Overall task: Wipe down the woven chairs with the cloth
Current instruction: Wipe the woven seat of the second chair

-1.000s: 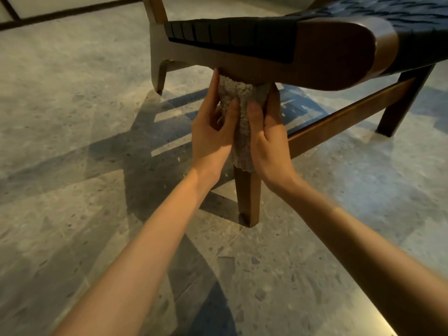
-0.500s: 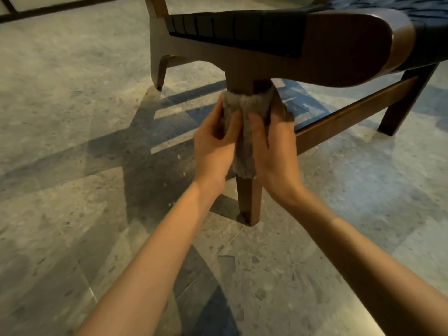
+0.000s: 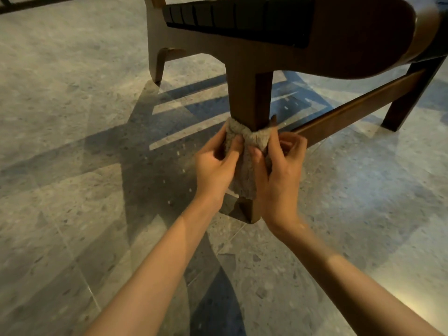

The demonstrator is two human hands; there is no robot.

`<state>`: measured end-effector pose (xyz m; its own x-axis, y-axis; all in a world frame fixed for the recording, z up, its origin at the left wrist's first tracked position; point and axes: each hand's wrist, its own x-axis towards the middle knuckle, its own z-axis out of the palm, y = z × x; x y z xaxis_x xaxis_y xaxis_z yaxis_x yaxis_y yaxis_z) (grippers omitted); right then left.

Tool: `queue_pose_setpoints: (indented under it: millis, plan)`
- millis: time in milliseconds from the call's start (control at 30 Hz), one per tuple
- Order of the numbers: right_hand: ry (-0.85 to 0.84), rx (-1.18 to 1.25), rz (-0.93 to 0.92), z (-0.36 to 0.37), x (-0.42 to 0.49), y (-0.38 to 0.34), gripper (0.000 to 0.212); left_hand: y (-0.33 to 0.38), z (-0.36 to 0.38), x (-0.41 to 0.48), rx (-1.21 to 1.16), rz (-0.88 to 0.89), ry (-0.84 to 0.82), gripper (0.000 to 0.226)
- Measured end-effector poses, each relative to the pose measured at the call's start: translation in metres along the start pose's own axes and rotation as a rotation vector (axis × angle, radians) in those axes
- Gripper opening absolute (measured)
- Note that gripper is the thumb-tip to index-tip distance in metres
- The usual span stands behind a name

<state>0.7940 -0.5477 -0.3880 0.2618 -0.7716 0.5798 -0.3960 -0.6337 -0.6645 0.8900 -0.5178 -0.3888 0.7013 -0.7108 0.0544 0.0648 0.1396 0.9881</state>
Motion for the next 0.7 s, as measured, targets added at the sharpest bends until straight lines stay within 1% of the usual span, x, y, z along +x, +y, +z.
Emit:
queue_pose_setpoints:
  millis: [67, 100, 267, 367, 433, 533, 567, 633, 700]
  plan:
    - [-0.016, -0.025, 0.011, -0.001, -0.016, 0.012, 0.050, -0.020, -0.003, -0.009, 0.047, -0.070, -0.017, 0.041]
    - [-0.015, -0.030, 0.014, -0.001, -0.024, 0.017, 0.052, -0.029, -0.005, -0.013, 0.063, -0.095, -0.023, 0.040]
    - [-0.017, -0.012, 0.119, -0.001, -0.056, 0.037, 0.047, -0.057, -0.010, -0.031, 0.193, -0.208, -0.063, 0.038]
    - [-0.094, 0.017, 0.223, 0.000, -0.072, 0.046, 0.042, -0.071, -0.017, -0.037, 0.292, -0.211, -0.122, 0.019]
    - [-0.154, 0.030, 0.262, 0.000, -0.081, 0.054, 0.038, -0.078, -0.020, -0.042, 0.363, -0.227, -0.168, 0.015]
    - [-0.290, 0.002, 0.301, -0.002, -0.090, 0.065, 0.034, -0.085, -0.021, -0.050, 0.407, -0.276, -0.220, 0.034]
    - [-0.333, -0.019, 0.316, -0.004, -0.092, 0.068, 0.033, -0.085, -0.021, -0.052, 0.410, -0.283, -0.227, 0.037]
    - [-0.383, -0.017, 0.362, -0.006, -0.091, 0.072, 0.031, -0.085, -0.020, -0.055, 0.400, -0.280, -0.224, 0.038]
    - [-0.377, 0.030, 0.399, -0.008, -0.087, 0.069, 0.030, -0.083, -0.020, -0.055, 0.375, -0.272, -0.200, 0.034]
